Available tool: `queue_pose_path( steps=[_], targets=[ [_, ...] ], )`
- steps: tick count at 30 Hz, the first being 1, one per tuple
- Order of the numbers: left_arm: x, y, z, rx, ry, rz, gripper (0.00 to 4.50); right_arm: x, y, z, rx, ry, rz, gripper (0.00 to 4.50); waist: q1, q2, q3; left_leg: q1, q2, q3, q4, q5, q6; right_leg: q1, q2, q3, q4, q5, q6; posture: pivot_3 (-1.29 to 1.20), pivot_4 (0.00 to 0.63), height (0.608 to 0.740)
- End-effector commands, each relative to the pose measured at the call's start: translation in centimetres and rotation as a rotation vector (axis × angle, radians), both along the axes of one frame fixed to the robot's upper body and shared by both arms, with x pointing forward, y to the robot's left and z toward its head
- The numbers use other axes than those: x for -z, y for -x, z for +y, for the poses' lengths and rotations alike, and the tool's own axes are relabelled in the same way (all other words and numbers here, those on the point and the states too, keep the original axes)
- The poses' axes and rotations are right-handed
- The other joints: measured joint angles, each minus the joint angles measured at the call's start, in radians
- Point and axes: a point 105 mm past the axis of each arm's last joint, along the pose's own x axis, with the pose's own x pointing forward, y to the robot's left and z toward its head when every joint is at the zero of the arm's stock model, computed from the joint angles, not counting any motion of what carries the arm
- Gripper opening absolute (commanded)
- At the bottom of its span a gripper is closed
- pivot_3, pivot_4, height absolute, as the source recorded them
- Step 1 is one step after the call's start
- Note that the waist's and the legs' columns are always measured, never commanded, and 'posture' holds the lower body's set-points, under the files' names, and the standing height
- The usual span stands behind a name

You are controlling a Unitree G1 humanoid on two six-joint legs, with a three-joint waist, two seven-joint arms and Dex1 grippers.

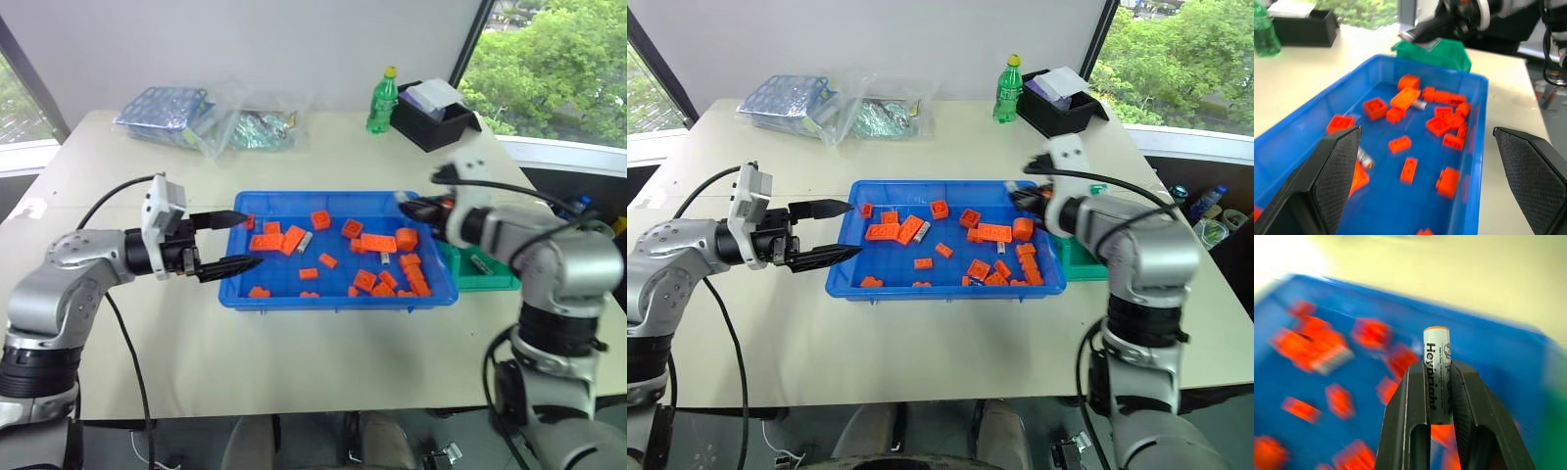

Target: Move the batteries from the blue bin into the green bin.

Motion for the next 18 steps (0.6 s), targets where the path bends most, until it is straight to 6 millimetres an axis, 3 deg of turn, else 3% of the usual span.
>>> queue_pose_path(
  steps=[1,6,10,12,13,15,18],
  targets=[
    [-1.1,0.0,-0.7,0.040,0.016,-0.039,4.50,-0.4,0.8,-2.9,0.092,0.042,-0.043,0.07,-0.003,-0.001,0.000,0.000,0.000,0.001,0.000,0.000,0.000,0.000,0.000,0.000,0.000,0.000,0.000,0.00,0.150,0.723],
    [-1.1,-0.1,-1.0,0.061,0.014,-0.038,4.50,0.8,0.7,-6.2,0.211,0.081,-0.039,0.07,-0.009,0.001,0.000,0.001,0.001,0.002,-0.001,0.000,0.000,-0.001,0.000,0.000,0.000,0.000,0.000,0.00,0.150,0.723],
    [-1.1,-0.1,-1.0,0.066,0.009,-0.041,4.50,1.9,0.1,-8.5,0.298,0.118,-0.032,2.03,-0.003,0.001,0.000,0.001,0.001,0.002,-0.001,0.000,0.000,-0.001,0.000,0.000,-0.003,0.000,0.000,0.00,0.150,0.723],
    [-1.1,-0.1,-1.0,0.062,0.007,-0.041,4.50,1.4,-0.2,-8.8,0.297,0.150,-0.064,3.03,0.000,0.002,0.001,0.000,0.000,0.001,-0.001,0.000,0.000,-0.002,0.000,0.000,-0.007,0.000,0.000,0.00,0.150,0.723],
    [-1.1,0.0,-0.9,0.060,0.005,-0.041,4.50,0.5,-0.5,-8.2,0.263,0.149,-0.107,3.51,0.000,0.003,0.002,0.000,0.000,0.001,-0.001,0.000,0.000,-0.001,0.000,-0.001,-0.008,0.000,0.000,0.00,0.150,0.723],
    [-1.1,0.1,-0.7,0.057,0.000,-0.040,4.50,-1.0,-0.9,-7.0,0.205,0.130,-0.171,3.51,-0.001,0.006,0.003,-0.001,0.000,0.002,0.000,0.000,0.000,0.000,0.000,-0.001,-0.012,0.000,0.000,0.00,0.150,0.723],
    [-1.0,0.4,-0.3,0.046,-0.015,-0.034,4.50,-4.5,-1.4,-1.0,-0.034,0.053,-0.292,3.51,-0.013,0.007,0.004,-0.001,0.001,0.004,0.000,0.000,0.001,0.002,0.000,0.000,-0.012,0.000,0.001,0.00,0.150,0.723]
  ],
)
